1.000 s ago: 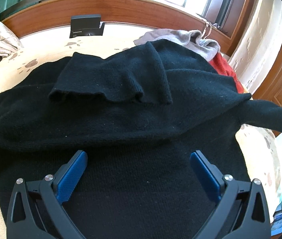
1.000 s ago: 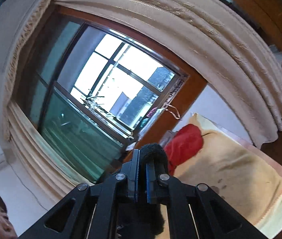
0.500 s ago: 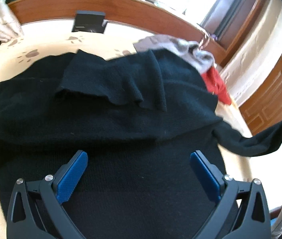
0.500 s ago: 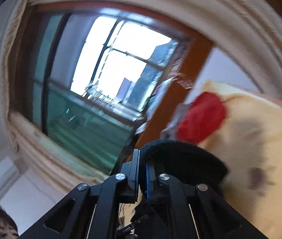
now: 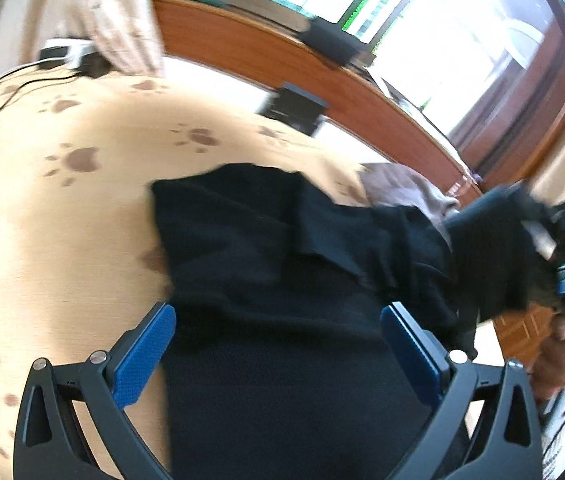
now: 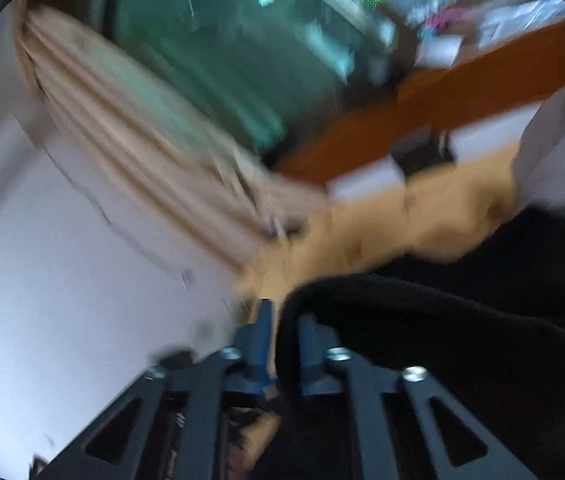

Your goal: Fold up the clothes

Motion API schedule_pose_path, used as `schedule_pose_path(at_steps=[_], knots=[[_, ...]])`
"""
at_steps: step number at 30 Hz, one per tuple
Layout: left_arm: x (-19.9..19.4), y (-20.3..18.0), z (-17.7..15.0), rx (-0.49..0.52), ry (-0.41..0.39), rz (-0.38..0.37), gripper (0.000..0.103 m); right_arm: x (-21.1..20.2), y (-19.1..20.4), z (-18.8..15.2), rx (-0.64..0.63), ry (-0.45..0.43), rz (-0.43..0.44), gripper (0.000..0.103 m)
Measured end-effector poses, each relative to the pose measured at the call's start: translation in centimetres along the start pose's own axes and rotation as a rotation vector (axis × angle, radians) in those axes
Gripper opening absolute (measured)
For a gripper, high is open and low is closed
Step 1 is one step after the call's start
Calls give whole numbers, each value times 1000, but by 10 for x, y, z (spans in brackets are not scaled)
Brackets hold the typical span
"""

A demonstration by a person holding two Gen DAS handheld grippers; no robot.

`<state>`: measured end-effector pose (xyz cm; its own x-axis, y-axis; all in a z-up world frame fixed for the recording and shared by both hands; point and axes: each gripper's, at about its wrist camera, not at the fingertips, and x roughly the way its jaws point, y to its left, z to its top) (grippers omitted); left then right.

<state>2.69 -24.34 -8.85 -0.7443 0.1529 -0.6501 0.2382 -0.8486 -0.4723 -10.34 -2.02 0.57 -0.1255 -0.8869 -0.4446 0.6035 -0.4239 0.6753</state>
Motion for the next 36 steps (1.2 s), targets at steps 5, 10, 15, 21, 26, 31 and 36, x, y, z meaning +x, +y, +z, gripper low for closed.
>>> schedule_pose_path(at_steps=[5,10,15,21,26,31,36], knots=[[3,28,-1,-65,26,19,103,0,-12,-12,-5,-32,-24,74],[10,27,3,-84,39,-9,103,-56,-38,-19,112,-205,-52,77],[0,25,12,-94,16,-8,103,-92,-46,-57,61,-265,-286,78],[-2,-2,37,23,-68,116,103,-138,-47,-108,-91,-306,-731,78],[42,-34,42,219,-46,287,103,-148,-65,-131,-111,-233,-884,78],[76,-24,34,228,61,327,103,-144,-66,-138,-173,-195,-919,78],[62,22,49,-92,113,30,103,-131,-63,-136,-220,-178,-889,78]])
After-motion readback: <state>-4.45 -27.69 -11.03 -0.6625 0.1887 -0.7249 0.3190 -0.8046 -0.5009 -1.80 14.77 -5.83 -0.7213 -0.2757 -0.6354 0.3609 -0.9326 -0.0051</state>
